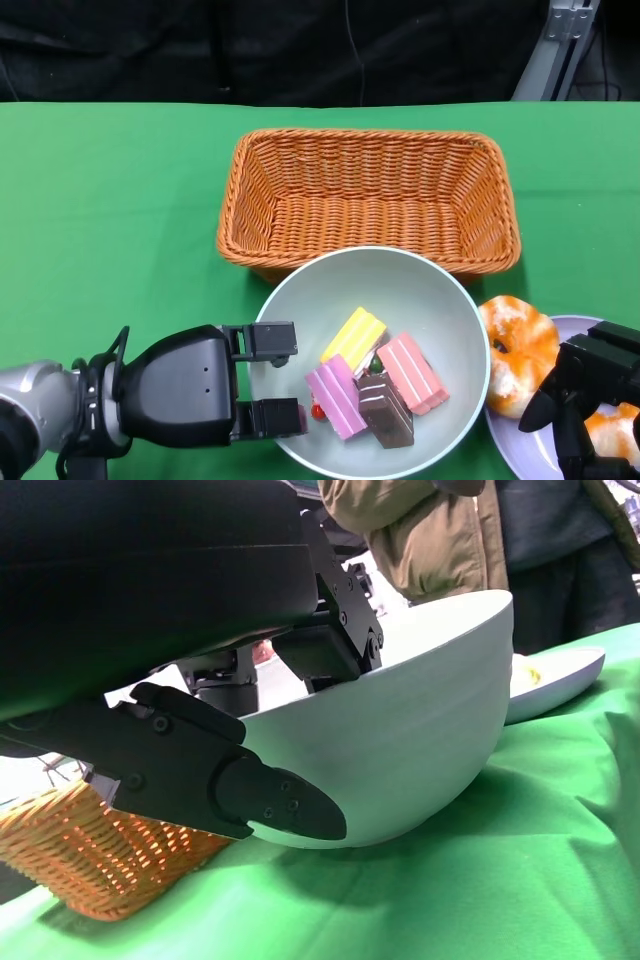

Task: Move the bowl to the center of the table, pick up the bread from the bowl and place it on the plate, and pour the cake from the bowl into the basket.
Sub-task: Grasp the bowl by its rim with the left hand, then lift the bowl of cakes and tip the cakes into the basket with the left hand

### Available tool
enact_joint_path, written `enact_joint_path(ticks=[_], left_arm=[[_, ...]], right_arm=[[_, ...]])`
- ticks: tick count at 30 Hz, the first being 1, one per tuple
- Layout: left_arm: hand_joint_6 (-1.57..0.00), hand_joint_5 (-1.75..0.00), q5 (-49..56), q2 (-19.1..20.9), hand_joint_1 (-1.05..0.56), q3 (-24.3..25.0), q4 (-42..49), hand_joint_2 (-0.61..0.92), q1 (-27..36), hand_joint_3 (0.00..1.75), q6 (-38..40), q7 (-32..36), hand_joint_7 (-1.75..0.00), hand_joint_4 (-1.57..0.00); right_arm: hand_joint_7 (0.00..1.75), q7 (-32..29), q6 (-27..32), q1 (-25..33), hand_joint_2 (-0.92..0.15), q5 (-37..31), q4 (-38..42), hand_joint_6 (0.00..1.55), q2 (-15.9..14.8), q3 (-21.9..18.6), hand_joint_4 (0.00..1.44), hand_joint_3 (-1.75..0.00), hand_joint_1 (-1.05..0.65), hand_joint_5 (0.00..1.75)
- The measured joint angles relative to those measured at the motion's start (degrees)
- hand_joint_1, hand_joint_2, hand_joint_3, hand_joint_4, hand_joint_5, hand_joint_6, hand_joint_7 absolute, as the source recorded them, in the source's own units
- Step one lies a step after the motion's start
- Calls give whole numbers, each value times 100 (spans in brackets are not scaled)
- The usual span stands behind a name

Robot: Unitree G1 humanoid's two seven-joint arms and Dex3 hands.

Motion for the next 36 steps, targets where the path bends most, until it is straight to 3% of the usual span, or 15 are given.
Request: enact_joint_path(ticks=[2,5,6,9,15,21,29,36], left_arm=[[-76,-175,-50,-39,-39,-80,95,83,-38,0,-30,0,-102,-63],[-77,-175,-200,-122,-42,-93,180,85,-39,1,-107,-2,-117,-76],[-66,-175,-274,-143,-36,-92,171,89,-32,4,-128,-2,-149,-80],[-58,-175,-335,-114,-29,-89,23,90,7,4,-162,15,-171,-82],[-58,-175,-450,206,-21,-65,-555,92,117,6,-339,52,-175,-83],[-59,-175,-537,800,-16,158,-1477,92,223,11,-522,41,-175,-86],[-58,-175,-576,1874,-15,723,-2593,91,526,10,-815,-172,-175,-85],[-54,-175,-609,2110,-10,1256,-3210,92,886,11,-857,-491,-175,-85]], right_arm=[[146,1,-1,0,-7,0,0,91,-1,0,98,-175,2,167],[147,2,-1,5,-7,0,0,91,-1,0,98,-175,2,167],[146,2,-1,8,-7,0,0,91,0,0,98,-175,2,167],[146,2,-1,14,-8,-1,0,92,1,0,99,-175,3,167],[145,12,11,17,-9,-1,-23,91,4,1,98,-175,1,168],[145,25,14,-1,-8,0,-28,92,8,5,98,-175,1,167],[145,59,38,37,-6,42,-89,92,12,2,99,-175,3,163],[145,-81,-107,44,-9,50,13,93,18,-20,102,-175,2,163]])
